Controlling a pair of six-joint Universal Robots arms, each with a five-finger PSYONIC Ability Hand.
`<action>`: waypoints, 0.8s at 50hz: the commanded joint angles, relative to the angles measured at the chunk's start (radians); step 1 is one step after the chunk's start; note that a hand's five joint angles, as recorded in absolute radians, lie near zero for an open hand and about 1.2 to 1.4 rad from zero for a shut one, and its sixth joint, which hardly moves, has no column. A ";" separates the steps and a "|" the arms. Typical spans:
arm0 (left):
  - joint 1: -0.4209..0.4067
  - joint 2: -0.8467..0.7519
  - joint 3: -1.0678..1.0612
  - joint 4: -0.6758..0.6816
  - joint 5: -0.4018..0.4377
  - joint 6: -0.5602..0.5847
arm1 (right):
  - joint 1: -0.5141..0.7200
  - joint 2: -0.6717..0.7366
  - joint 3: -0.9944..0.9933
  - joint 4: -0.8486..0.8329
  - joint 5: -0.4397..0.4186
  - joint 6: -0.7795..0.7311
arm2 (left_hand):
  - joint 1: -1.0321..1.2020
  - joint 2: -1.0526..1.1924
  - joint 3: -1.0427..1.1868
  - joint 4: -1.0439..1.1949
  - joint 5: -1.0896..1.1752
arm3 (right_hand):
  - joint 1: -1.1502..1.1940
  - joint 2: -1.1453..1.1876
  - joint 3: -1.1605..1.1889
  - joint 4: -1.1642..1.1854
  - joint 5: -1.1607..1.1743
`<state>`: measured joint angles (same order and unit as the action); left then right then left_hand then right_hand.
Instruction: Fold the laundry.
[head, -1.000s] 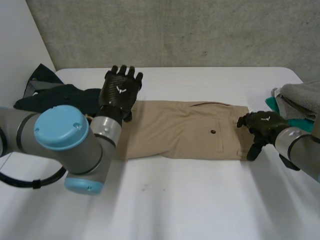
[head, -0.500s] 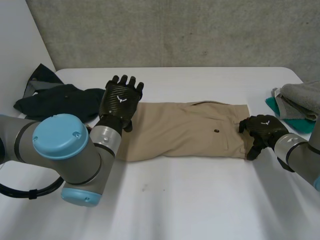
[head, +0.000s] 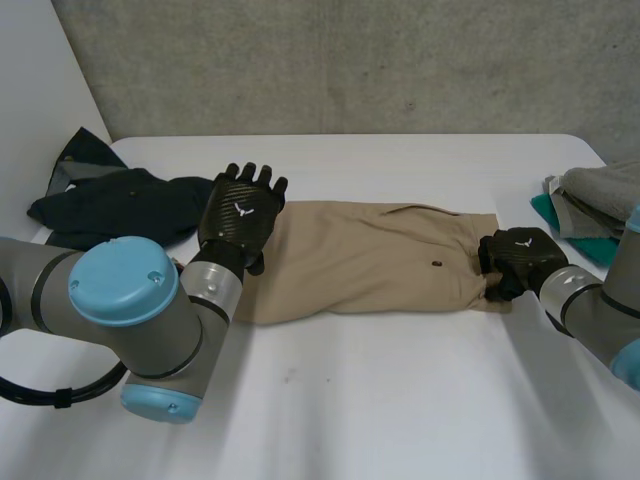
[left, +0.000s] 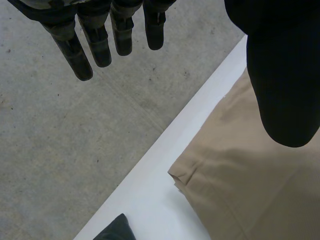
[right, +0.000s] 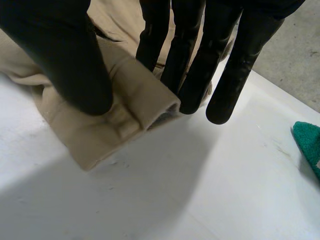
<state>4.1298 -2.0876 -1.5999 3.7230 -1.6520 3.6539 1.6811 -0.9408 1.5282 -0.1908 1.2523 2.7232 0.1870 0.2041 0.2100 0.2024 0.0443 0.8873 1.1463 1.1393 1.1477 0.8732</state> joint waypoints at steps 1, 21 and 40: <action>0.003 0.001 0.000 0.000 -0.002 0.000 | -0.007 -0.013 0.003 0.005 0.003 0.000 | -0.012 -0.030 -0.035 -0.028 -0.044 | 0.509 0.250 0.257 0.249 0.349; 0.024 0.106 -0.058 -0.003 0.000 -0.003 | -0.124 -0.240 0.018 0.171 0.001 -0.488 | -0.012 -0.030 -0.035 -0.028 -0.044 | 0.509 0.250 0.257 0.249 0.349; 0.082 0.153 -0.091 -0.020 0.001 -0.070 | 0.439 -0.012 -0.183 -0.026 -0.327 -0.490 | -0.012 -0.030 -0.035 -0.028 -0.044 | 0.509 0.250 0.257 0.249 0.349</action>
<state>4.1939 -1.9432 -1.6875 3.7148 -1.6506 3.5895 1.9949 -1.0853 1.4045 -0.1921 1.0308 2.2259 0.1870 0.2041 0.2100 0.2024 0.0443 0.9752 1.1728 1.1887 1.1878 0.9761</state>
